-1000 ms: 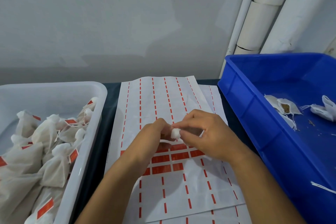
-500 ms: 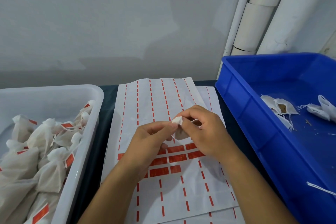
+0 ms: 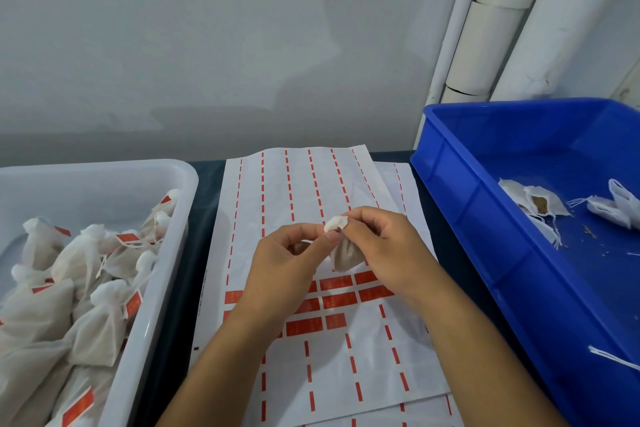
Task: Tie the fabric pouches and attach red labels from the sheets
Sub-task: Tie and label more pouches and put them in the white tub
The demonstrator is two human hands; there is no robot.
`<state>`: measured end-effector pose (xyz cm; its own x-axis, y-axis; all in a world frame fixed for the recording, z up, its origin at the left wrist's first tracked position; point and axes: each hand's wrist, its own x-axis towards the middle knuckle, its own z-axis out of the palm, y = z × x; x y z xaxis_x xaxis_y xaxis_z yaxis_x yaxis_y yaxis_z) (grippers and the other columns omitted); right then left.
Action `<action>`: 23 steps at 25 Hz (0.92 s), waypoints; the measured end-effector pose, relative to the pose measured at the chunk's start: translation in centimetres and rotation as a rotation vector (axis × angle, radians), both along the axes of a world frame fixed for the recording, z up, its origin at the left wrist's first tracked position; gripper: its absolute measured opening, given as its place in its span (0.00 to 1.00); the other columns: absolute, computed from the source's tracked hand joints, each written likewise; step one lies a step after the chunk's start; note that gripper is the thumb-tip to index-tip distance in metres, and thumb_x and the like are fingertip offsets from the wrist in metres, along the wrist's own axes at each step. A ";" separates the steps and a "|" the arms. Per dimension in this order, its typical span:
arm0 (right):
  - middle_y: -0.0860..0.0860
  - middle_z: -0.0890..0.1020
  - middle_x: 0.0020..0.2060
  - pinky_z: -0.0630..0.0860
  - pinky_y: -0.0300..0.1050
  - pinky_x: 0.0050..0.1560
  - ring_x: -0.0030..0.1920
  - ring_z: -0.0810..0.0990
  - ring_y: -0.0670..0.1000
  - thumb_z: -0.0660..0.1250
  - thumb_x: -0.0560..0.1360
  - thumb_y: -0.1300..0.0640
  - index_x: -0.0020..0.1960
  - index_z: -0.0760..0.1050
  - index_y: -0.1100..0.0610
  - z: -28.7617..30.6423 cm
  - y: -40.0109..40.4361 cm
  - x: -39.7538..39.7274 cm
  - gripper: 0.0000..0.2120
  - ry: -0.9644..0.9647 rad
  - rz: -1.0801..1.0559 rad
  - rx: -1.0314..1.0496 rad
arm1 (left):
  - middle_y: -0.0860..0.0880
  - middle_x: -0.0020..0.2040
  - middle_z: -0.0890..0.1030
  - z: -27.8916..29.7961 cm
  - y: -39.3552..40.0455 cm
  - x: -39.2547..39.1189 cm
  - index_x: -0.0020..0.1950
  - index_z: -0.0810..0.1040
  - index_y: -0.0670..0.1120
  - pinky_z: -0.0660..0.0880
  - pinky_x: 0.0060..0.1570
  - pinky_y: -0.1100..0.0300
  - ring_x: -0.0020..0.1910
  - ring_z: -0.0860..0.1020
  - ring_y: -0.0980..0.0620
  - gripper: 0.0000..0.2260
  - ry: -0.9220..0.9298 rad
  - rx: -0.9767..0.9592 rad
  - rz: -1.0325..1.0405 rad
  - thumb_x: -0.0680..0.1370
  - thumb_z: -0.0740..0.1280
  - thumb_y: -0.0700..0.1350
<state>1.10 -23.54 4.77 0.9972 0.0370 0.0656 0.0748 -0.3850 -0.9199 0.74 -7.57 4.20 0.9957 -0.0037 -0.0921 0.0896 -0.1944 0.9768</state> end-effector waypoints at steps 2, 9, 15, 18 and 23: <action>0.33 0.82 0.43 0.77 0.27 0.39 0.51 0.78 0.32 0.64 0.82 0.43 0.46 0.81 0.41 -0.1 0.1 0.0 0.09 0.045 -0.006 0.043 | 0.62 0.39 0.83 -0.1 0.1 0.0 0.44 0.85 0.55 0.71 0.30 0.78 0.43 0.79 0.67 0.07 0.004 -0.002 0.033 0.77 0.71 0.56; 0.43 0.85 0.50 0.83 0.51 0.59 0.58 0.83 0.51 0.65 0.80 0.41 0.53 0.84 0.39 -0.3 0.2 0.0 0.09 0.321 0.036 0.335 | 0.60 0.44 0.83 -0.2 0.0 0.2 0.42 0.83 0.57 0.70 0.36 0.72 0.43 0.81 0.56 0.07 0.018 0.097 0.044 0.78 0.71 0.57; 0.45 0.85 0.51 0.84 0.42 0.47 0.57 0.82 0.52 0.71 0.77 0.41 0.52 0.86 0.45 -0.3 0.1 0.1 0.11 0.409 0.022 0.396 | 0.66 0.50 0.74 -0.7 -0.2 0.1 0.45 0.74 0.63 0.72 0.34 0.76 0.44 0.79 0.60 0.10 -0.237 0.346 0.140 0.74 0.75 0.58; 0.40 0.86 0.44 0.84 0.40 0.45 0.55 0.83 0.52 0.71 0.77 0.40 0.50 0.87 0.42 -0.5 0.0 0.2 0.09 0.421 -0.010 0.389 | 0.63 0.50 0.74 -0.9 -0.4 -0.2 0.48 0.74 0.63 0.71 0.33 0.76 0.42 0.78 0.60 0.13 -0.389 0.447 0.162 0.73 0.77 0.55; 0.37 0.85 0.41 0.84 0.47 0.55 0.54 0.83 0.51 0.69 0.78 0.39 0.46 0.85 0.37 -0.8 0.0 0.3 0.08 0.397 -0.056 0.332 | 0.59 0.50 0.78 -1.4 0.4 -0.3 0.57 0.86 0.56 0.79 0.40 0.65 0.41 0.77 0.59 0.11 -0.526 0.567 0.097 0.75 0.76 0.52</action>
